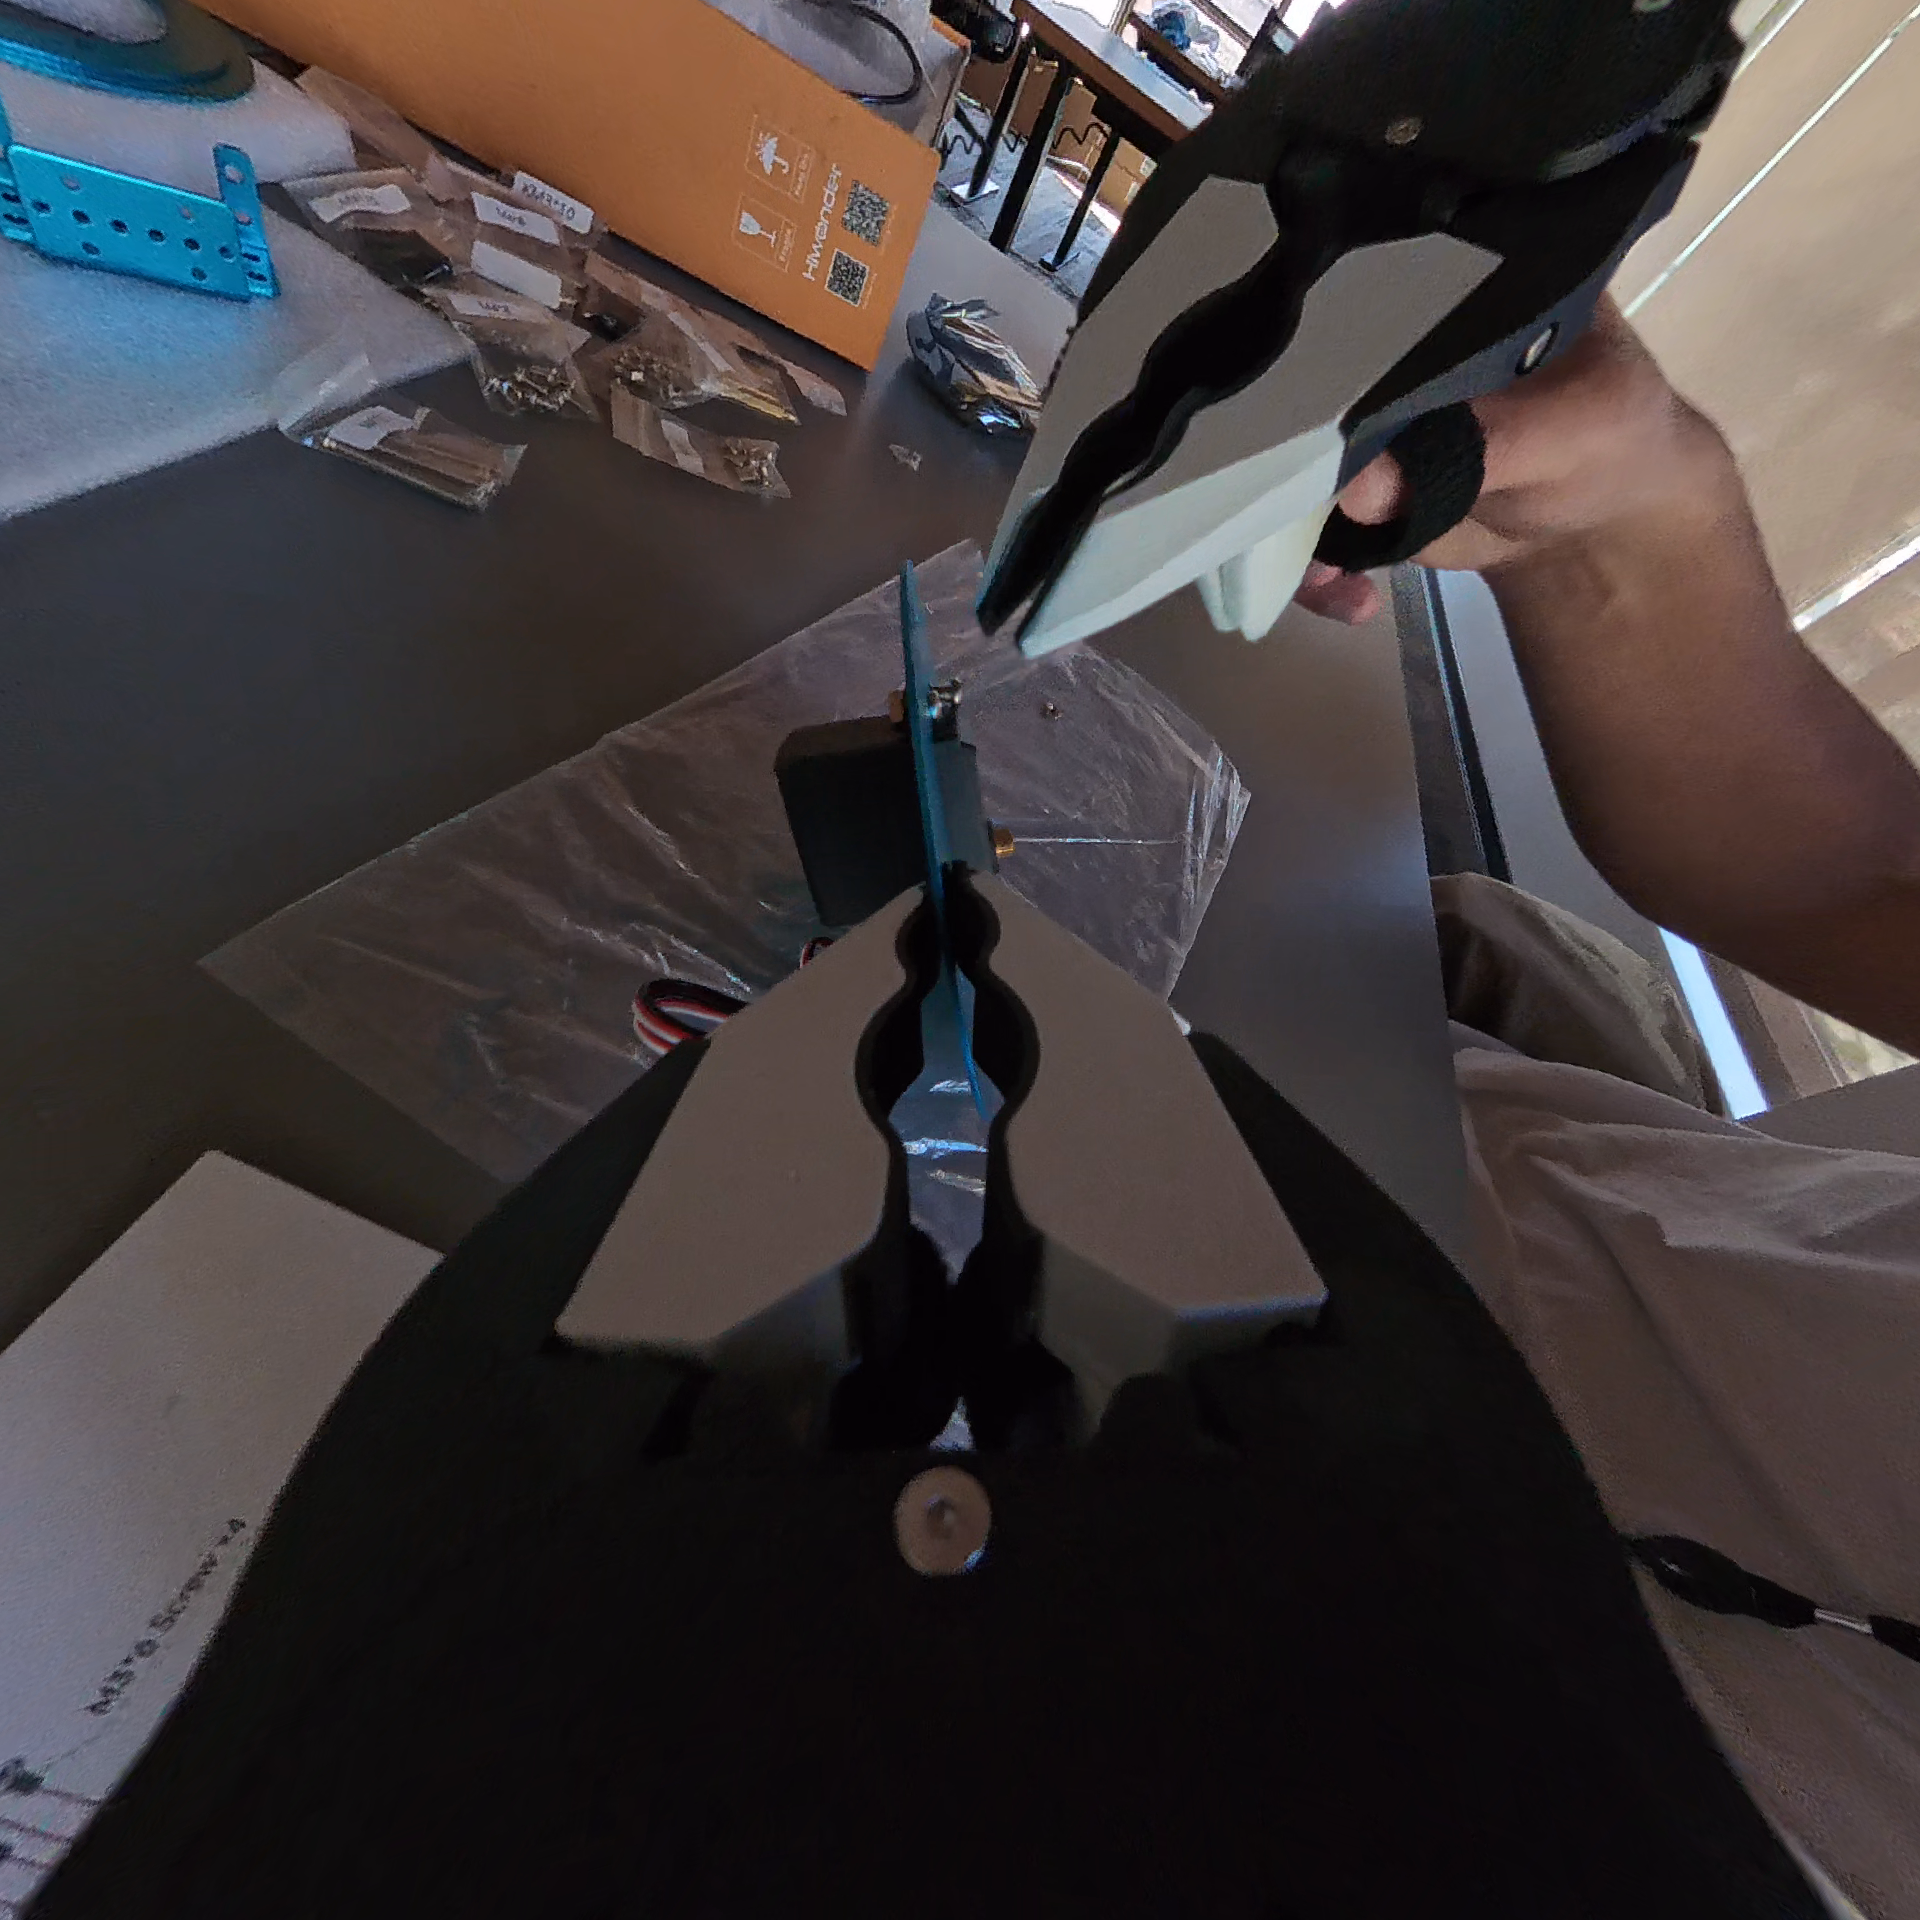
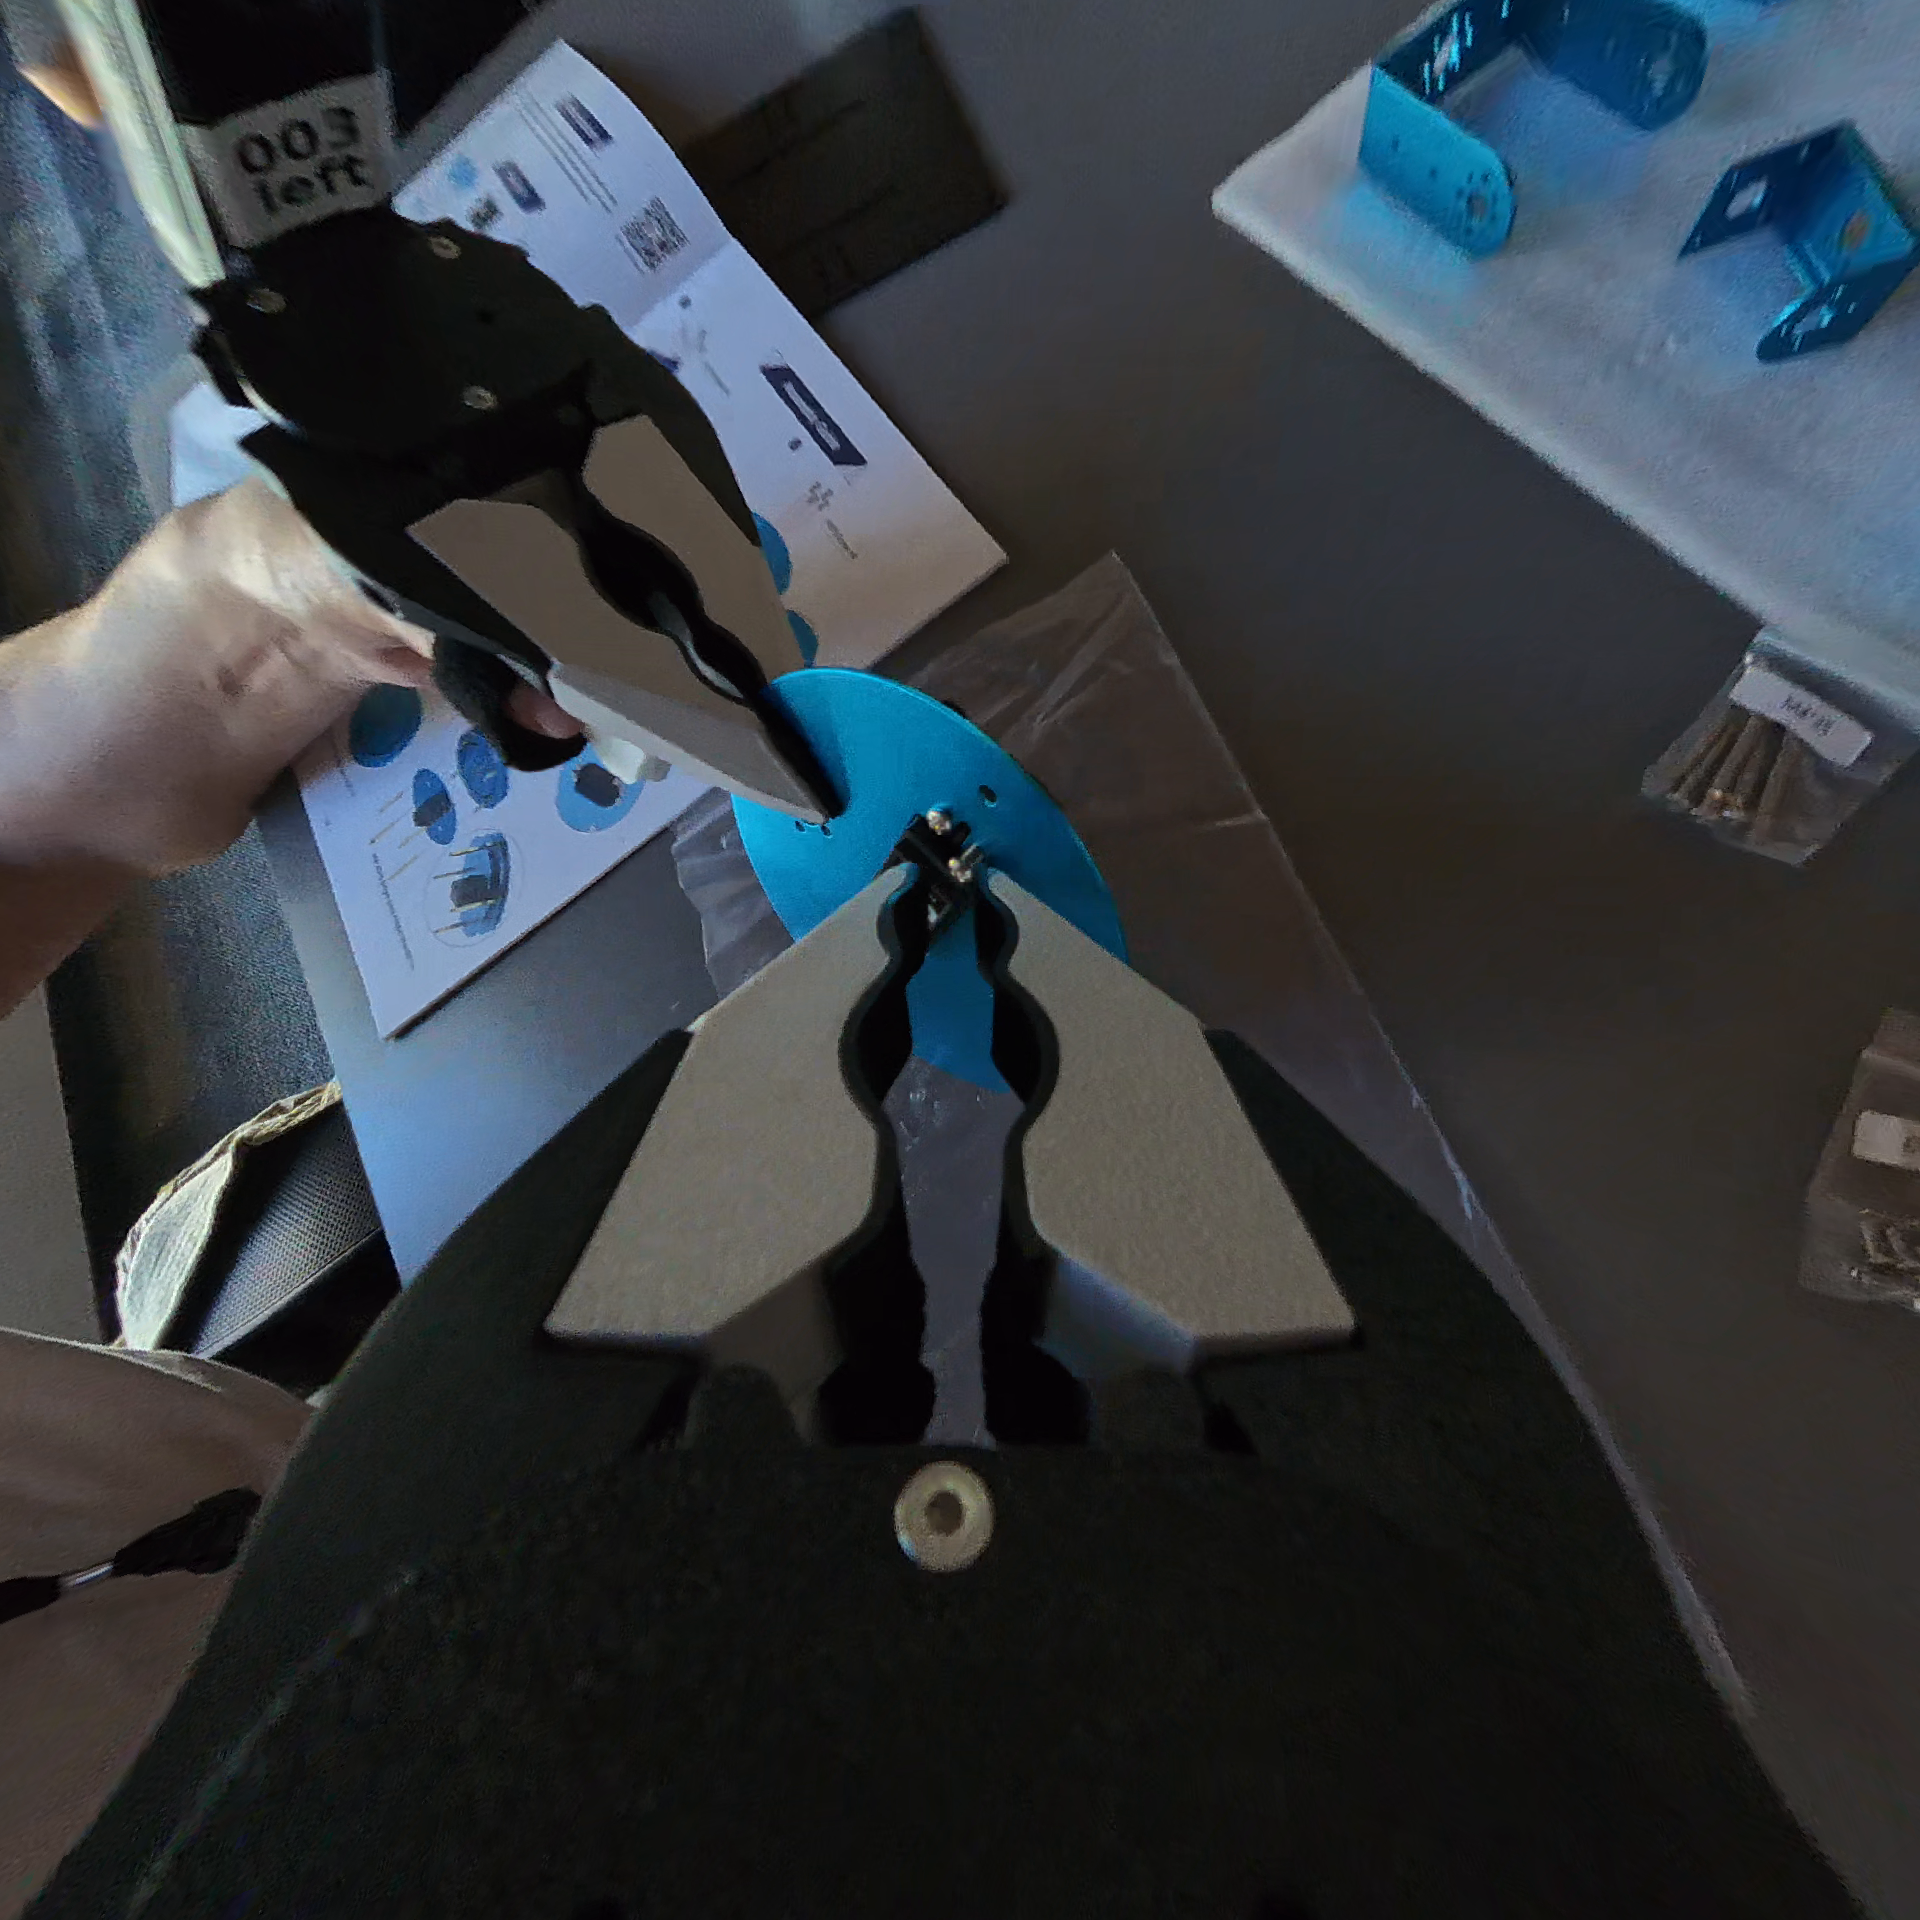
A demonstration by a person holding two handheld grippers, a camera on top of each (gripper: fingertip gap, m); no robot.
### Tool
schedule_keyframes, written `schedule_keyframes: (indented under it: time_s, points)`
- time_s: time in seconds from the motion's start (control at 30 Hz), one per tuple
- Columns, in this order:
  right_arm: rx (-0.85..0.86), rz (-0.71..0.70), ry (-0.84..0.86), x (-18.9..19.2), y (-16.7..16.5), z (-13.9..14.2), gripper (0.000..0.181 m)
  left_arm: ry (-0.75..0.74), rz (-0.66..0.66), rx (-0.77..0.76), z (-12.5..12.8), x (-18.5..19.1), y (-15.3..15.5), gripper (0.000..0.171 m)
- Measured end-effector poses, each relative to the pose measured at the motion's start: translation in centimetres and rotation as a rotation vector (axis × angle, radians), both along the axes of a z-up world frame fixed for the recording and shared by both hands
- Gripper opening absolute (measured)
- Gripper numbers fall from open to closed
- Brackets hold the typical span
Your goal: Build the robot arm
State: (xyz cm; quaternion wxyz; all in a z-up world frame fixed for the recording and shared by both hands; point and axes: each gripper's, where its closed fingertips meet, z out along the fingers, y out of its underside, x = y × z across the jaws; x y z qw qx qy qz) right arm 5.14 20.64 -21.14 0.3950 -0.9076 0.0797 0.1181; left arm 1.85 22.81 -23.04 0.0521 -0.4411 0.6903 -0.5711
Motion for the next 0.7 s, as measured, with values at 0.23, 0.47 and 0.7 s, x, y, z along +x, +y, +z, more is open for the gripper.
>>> schedule_keyframes:
  time_s: [0.23, 0.47, 0.7]
  points:
    - [0.379, 0.159, -0.115, 0.7, -0.4, 0.9, 0.041, -0.041, -0.059, 0.005, 0.0, -0.4, -0.2, 0.0]
    - [0.398, 0.37, -0.061, -1.4, 0.0, -1.5, 0.038, -0.081, -0.114, 0.018, 0.1, -0.9, -0.7, 0.0]
    - [0.471, 0.378, 0.208, -1.5, -0.5, -0.9, 0.021, -0.15, -0.14, 0.084, 0.4, -1.3, -1.3, 0.0]
